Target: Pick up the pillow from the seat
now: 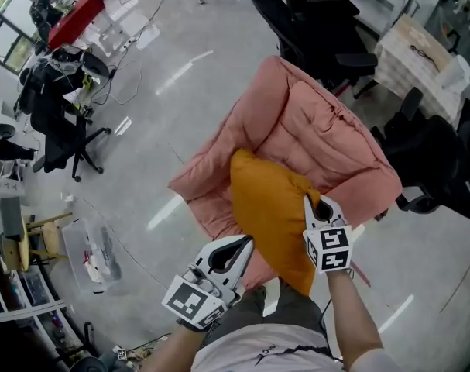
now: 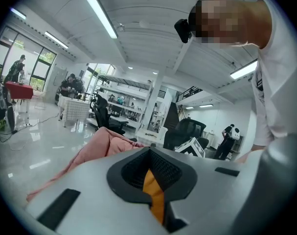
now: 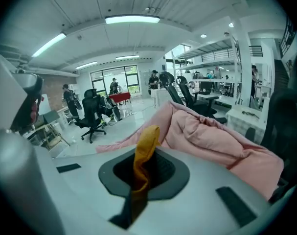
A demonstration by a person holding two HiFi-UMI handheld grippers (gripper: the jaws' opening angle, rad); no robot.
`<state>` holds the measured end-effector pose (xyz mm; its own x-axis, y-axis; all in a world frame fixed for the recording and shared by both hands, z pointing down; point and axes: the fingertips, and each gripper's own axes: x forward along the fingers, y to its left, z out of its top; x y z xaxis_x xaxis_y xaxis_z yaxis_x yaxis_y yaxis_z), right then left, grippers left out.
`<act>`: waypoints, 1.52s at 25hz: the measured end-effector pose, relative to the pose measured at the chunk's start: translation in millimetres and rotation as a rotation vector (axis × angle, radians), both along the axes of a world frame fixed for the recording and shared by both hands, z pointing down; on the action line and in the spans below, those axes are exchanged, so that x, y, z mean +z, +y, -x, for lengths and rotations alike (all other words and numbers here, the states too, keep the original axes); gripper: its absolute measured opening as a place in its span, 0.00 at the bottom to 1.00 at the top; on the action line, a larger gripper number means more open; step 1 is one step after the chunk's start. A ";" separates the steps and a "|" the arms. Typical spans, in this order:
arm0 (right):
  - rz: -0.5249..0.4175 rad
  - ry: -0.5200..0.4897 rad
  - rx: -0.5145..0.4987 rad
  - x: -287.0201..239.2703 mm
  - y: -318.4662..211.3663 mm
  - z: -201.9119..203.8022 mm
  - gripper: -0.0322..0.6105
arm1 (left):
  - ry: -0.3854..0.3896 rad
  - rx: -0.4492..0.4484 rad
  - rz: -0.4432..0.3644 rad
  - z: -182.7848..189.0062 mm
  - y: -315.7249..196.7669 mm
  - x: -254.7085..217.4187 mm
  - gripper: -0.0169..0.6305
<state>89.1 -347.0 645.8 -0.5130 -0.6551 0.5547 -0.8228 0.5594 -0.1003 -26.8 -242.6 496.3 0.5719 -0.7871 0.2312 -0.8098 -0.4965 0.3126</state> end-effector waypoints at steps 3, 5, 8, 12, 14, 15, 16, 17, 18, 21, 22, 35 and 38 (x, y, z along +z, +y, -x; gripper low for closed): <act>-0.070 0.009 -0.050 -35.9 5.6 22.3 0.09 | 0.012 -0.014 -0.028 10.4 9.7 -11.5 0.04; -0.115 0.012 -0.078 -62.7 8.5 34.4 0.09 | 0.022 -0.021 -0.044 15.8 16.8 -21.1 0.04; -0.194 0.042 -0.120 -107.7 13.8 50.4 0.09 | 0.043 -0.032 -0.067 23.2 26.3 -37.4 0.04; -0.340 0.157 -0.204 -167.7 23.3 66.9 0.09 | 0.067 -0.041 -0.111 33.1 33.8 -65.5 0.04; -0.407 0.204 -0.224 -199.5 26.7 71.4 0.09 | 0.076 -0.040 -0.140 38.2 36.6 -83.8 0.04; -0.436 0.220 -0.226 -215.4 28.2 72.2 0.09 | 0.080 -0.038 -0.152 40.0 38.2 -92.4 0.04; -0.462 0.235 -0.226 -230.8 29.6 72.0 0.09 | 0.086 -0.036 -0.163 41.4 39.7 -100.5 0.04; -0.485 0.250 -0.225 -245.5 31.1 71.4 0.09 | 0.092 -0.034 -0.173 42.6 41.2 -108.2 0.04; -0.506 0.266 -0.224 -259.3 32.8 70.5 0.09 | 0.097 -0.032 -0.181 43.5 42.5 -115.5 0.04; -0.555 0.300 -0.221 -296.2 37.4 68.4 0.09 | 0.111 -0.022 -0.209 44.8 43.8 -137.0 0.04; -0.569 0.305 -0.220 -307.1 38.2 67.7 0.09 | 0.114 -0.015 -0.222 44.1 43.0 -144.5 0.04; -0.612 0.264 -0.270 -382.7 75.6 86.8 0.09 | 0.081 0.060 -0.332 28.6 49.0 -218.7 0.04; -0.639 0.261 -0.289 -395.4 86.6 93.5 0.09 | 0.069 0.051 -0.334 32.0 52.8 -227.0 0.04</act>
